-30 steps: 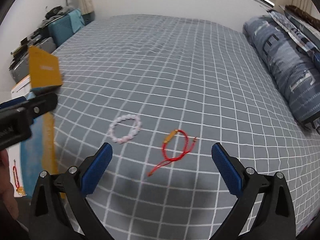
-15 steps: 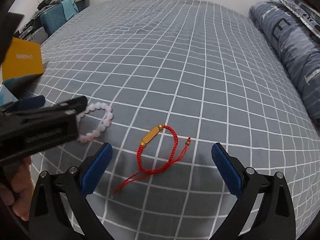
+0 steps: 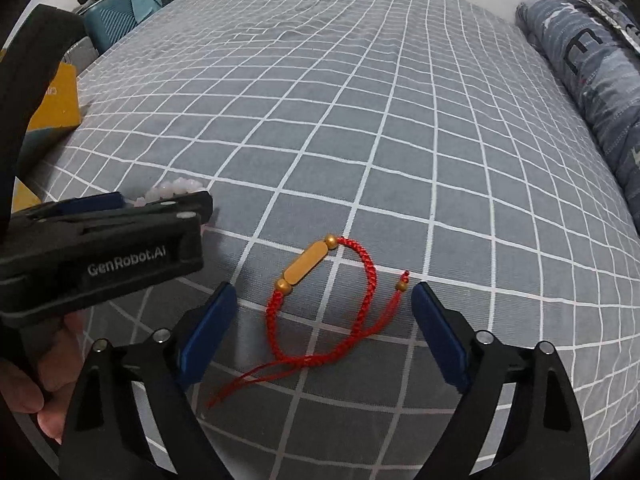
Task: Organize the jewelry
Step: 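Grasp the pink-white bead bracelet with the left gripper while the right gripper grasps the red cord bracelet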
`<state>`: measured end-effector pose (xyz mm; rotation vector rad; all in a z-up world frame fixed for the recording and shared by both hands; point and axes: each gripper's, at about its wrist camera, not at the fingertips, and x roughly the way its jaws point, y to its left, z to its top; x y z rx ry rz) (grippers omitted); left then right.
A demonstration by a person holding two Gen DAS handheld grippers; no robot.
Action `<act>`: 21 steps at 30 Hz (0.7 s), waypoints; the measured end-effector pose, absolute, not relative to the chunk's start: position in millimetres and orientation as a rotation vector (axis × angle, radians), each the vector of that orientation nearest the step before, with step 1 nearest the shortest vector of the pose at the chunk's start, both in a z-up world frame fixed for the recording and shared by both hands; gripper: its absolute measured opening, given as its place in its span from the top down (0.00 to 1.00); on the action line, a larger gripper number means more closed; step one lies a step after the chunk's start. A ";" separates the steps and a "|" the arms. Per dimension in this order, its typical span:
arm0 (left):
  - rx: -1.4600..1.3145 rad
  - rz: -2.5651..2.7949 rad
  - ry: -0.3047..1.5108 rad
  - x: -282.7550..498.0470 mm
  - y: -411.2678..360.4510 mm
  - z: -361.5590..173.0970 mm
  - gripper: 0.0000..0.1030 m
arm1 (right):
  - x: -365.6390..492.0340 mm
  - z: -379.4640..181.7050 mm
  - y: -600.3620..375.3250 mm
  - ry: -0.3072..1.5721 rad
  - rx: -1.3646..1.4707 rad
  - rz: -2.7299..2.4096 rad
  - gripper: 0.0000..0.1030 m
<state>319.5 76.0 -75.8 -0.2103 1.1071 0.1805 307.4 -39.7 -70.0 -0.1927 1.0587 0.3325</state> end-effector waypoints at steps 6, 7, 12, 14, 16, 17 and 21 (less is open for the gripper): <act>-0.165 0.227 1.108 320.4 75.3 -78.3 0.37 | 310.4 -70.7 -39.4 1.060 -0.184 0.331 0.35; -0.160 0.226 1.106 320.6 74.7 -78.2 0.40 | 311.0 -70.6 -39.6 1.060 -0.184 0.331 0.36; -0.126 0.235 1.104 321.2 68.1 -76.0 0.55 | 313.5 -71.6 -36.9 1.054 -0.189 0.332 0.45; -0.121 0.235 1.102 320.4 65.2 -74.2 0.66 | 314.4 -70.9 -38.5 1.054 -0.185 0.336 0.50; -0.124 0.233 1.101 319.0 64.8 -73.0 0.74 | 315.1 -70.7 -38.4 1.058 -0.180 0.335 0.57; -0.123 0.231 1.099 319.6 63.9 -72.4 0.77 | 315.6 -70.5 -39.1 1.059 -0.177 0.336 0.61; -0.111 0.229 1.091 319.2 63.6 -71.6 0.78 | 316.5 -71.2 -39.7 1.067 -0.178 0.326 0.78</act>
